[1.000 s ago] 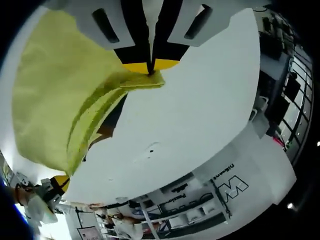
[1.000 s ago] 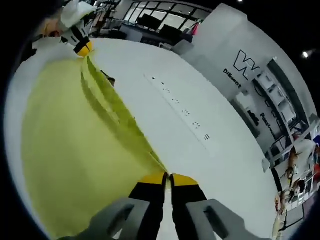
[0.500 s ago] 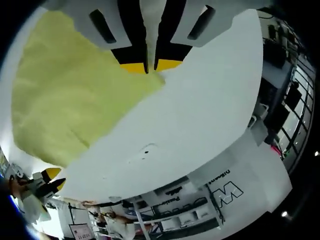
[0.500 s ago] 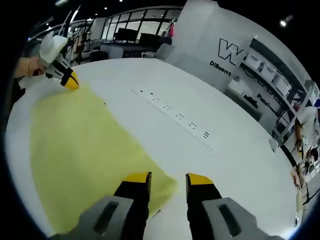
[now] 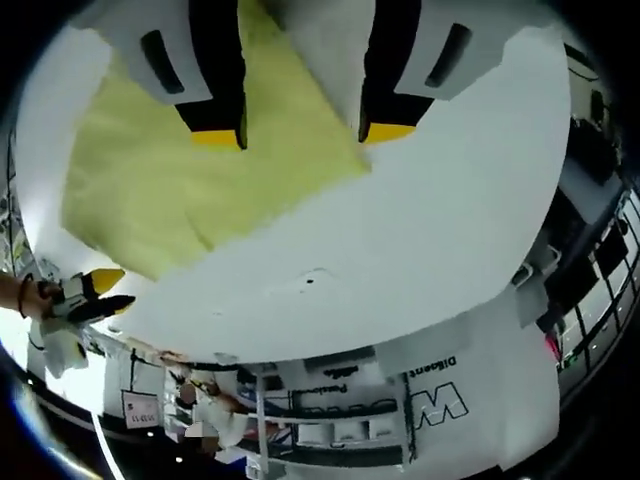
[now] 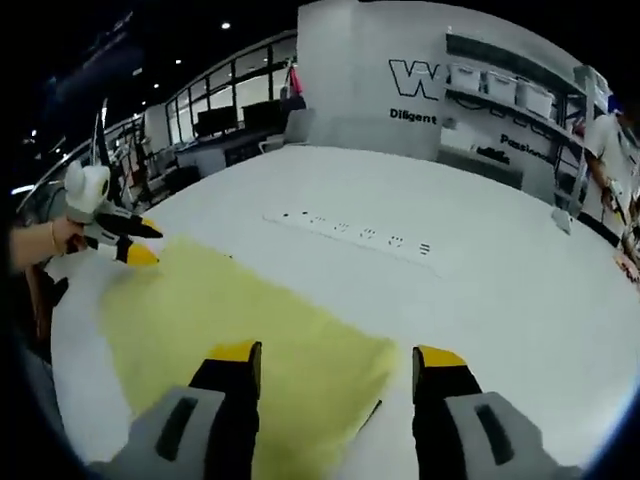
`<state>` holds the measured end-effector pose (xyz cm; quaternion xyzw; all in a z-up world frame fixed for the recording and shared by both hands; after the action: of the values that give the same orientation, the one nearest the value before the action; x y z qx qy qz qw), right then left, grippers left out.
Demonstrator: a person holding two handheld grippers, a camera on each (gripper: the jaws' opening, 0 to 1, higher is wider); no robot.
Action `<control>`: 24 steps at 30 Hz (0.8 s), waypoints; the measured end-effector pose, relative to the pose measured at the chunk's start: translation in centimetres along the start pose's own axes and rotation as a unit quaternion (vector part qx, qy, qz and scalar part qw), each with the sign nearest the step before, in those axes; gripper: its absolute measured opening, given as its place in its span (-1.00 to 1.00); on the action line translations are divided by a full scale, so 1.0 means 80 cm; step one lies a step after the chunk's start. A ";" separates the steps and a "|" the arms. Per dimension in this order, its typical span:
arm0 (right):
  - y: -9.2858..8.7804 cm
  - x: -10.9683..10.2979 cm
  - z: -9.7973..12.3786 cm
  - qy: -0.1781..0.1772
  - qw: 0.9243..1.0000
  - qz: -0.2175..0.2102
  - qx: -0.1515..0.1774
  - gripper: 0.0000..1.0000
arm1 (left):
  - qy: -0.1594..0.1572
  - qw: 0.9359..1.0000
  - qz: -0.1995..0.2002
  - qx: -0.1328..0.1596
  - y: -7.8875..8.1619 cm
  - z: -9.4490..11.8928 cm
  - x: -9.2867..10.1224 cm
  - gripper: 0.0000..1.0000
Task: Fold the garment on the visible template until the final outline fits inside the template.
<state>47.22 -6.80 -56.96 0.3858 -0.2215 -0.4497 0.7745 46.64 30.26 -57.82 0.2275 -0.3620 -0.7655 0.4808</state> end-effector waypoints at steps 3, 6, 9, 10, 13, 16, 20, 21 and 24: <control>-0.005 -0.002 0.008 0.002 1.000 -0.007 0.002 0.24 | -0.015 1.000 0.012 0.002 -0.008 0.009 0.007 0.08; -0.010 -0.006 0.016 0.012 1.000 -0.020 0.004 0.24 | -0.021 1.000 0.013 0.002 -0.013 0.017 0.011 0.21; -0.018 -0.015 0.026 0.020 0.999 -0.032 0.015 0.24 | -0.028 1.000 -0.010 0.000 -0.024 0.026 0.016 0.29; -0.019 -0.015 0.027 0.020 0.999 -0.033 0.015 0.24 | -0.029 1.000 -0.011 0.000 -0.025 0.028 0.017 0.30; -0.030 -0.020 0.036 0.029 0.999 -0.043 0.013 0.22 | -0.034 0.999 0.001 0.001 -0.038 0.039 0.020 0.31; -0.037 -0.028 0.047 0.041 0.998 -0.044 0.017 0.22 | -0.036 0.999 0.012 -0.004 -0.046 0.044 0.021 0.30; -0.047 -0.038 0.057 0.056 0.998 -0.031 0.013 0.22 | -0.035 0.999 0.015 -0.001 -0.048 0.054 0.021 0.28; -0.049 -0.039 0.059 0.058 0.998 -0.030 0.010 0.22 | -0.037 0.999 0.017 0.001 -0.048 0.056 0.022 0.28; -0.058 -0.045 0.067 0.065 0.998 -0.024 0.006 0.21 | -0.034 0.999 0.021 0.011 -0.049 0.066 0.025 0.25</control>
<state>39.30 -7.18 -57.39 0.4238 -0.1642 -0.4412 0.7738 39.82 31.28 -57.50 0.1984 -0.3911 -0.7588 0.4816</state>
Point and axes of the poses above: the point that each gripper's makers call its tool centre point, and the gripper's own axes: z roughly backward along the fingers, x roughly to its right, y roughly out of its top, the point moved 9 cm from there along z, roughly backward along the fingers, and after that the axes turned 3 degrees about z, right-handed, at the moved point
